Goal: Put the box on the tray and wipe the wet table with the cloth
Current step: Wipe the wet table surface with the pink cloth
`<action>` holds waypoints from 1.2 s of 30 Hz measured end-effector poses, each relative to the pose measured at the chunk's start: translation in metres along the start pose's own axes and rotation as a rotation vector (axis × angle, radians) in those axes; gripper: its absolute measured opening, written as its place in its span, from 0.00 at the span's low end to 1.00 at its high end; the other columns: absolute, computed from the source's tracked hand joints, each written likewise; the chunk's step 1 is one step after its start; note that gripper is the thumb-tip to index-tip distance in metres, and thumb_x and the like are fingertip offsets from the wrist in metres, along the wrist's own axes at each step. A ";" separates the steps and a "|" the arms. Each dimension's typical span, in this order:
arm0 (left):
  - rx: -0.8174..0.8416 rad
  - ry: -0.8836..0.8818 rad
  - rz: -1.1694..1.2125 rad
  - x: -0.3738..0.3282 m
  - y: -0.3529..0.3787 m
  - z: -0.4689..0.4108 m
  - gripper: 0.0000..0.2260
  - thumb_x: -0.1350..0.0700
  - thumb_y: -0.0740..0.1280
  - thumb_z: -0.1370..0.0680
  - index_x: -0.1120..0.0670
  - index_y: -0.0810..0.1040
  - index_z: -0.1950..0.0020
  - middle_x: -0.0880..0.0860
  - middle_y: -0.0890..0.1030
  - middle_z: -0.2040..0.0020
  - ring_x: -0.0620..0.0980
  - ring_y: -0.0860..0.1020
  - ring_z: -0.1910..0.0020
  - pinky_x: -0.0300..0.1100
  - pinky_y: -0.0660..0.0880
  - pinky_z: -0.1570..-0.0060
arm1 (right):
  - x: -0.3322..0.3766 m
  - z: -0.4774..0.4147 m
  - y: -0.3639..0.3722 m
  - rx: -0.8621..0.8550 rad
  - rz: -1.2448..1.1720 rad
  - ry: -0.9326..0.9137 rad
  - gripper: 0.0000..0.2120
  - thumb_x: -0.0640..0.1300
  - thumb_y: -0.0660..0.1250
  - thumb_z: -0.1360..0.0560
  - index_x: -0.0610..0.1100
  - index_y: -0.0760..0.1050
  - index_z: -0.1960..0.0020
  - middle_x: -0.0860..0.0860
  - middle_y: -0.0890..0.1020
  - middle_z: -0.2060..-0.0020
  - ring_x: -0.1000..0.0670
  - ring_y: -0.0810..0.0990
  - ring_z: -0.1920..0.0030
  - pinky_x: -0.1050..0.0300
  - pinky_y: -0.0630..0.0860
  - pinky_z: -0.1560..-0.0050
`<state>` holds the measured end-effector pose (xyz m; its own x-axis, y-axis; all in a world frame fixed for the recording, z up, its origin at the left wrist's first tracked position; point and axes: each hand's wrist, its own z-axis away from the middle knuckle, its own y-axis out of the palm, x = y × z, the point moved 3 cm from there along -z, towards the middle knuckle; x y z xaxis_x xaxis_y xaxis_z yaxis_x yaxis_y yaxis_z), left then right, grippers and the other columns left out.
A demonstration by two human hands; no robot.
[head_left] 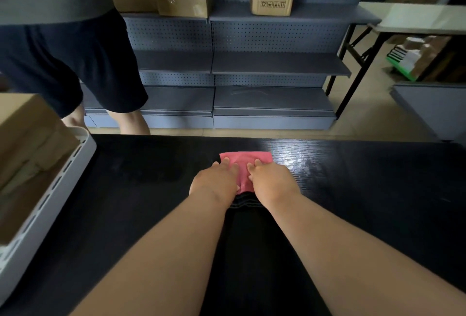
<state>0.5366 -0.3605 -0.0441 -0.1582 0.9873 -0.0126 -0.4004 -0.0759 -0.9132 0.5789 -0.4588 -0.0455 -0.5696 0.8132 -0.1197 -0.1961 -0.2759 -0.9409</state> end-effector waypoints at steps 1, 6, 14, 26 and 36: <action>0.001 0.007 -0.002 -0.001 0.003 0.009 0.25 0.55 0.58 0.18 0.53 0.53 0.22 0.54 0.49 0.21 0.56 0.54 0.23 0.55 0.67 0.32 | 0.003 0.008 0.002 0.004 0.008 0.002 0.28 0.36 0.55 0.20 0.44 0.53 0.22 0.46 0.61 0.24 0.41 0.74 0.34 0.47 0.75 0.42; 0.009 0.038 -0.014 -0.006 0.027 0.063 0.25 0.53 0.55 0.17 0.53 0.50 0.21 0.54 0.48 0.20 0.55 0.53 0.22 0.52 0.64 0.30 | 0.022 0.056 0.017 -0.018 0.034 0.001 0.21 0.40 0.53 0.18 0.43 0.61 0.25 0.46 0.69 0.29 0.43 0.76 0.36 0.48 0.76 0.44; 0.028 0.067 -0.047 -0.007 0.073 0.178 0.25 0.54 0.55 0.17 0.53 0.49 0.21 0.54 0.48 0.20 0.55 0.54 0.22 0.51 0.65 0.32 | 0.070 0.152 0.052 0.076 0.016 0.064 0.19 0.41 0.58 0.19 0.43 0.67 0.28 0.45 0.77 0.37 0.43 0.79 0.41 0.52 0.77 0.48; 0.036 0.048 -0.024 0.020 0.137 0.325 0.26 0.53 0.58 0.18 0.53 0.53 0.22 0.53 0.49 0.20 0.54 0.56 0.23 0.51 0.66 0.32 | 0.168 0.288 0.077 0.117 -0.109 0.065 0.18 0.42 0.57 0.18 0.42 0.69 0.30 0.45 0.77 0.36 0.43 0.80 0.41 0.52 0.77 0.49; 0.058 0.037 -0.023 0.030 0.149 0.353 0.25 0.55 0.58 0.18 0.54 0.54 0.22 0.54 0.49 0.20 0.55 0.56 0.23 0.51 0.66 0.32 | 0.192 0.304 0.078 0.127 -0.091 0.003 0.15 0.41 0.57 0.18 0.42 0.74 0.34 0.45 0.79 0.38 0.43 0.79 0.40 0.52 0.76 0.45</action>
<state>0.1535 -0.3910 -0.0369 -0.1153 0.9933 -0.0075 -0.4552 -0.0595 -0.8884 0.2117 -0.4796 -0.0460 -0.5423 0.8393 -0.0372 -0.3465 -0.2638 -0.9002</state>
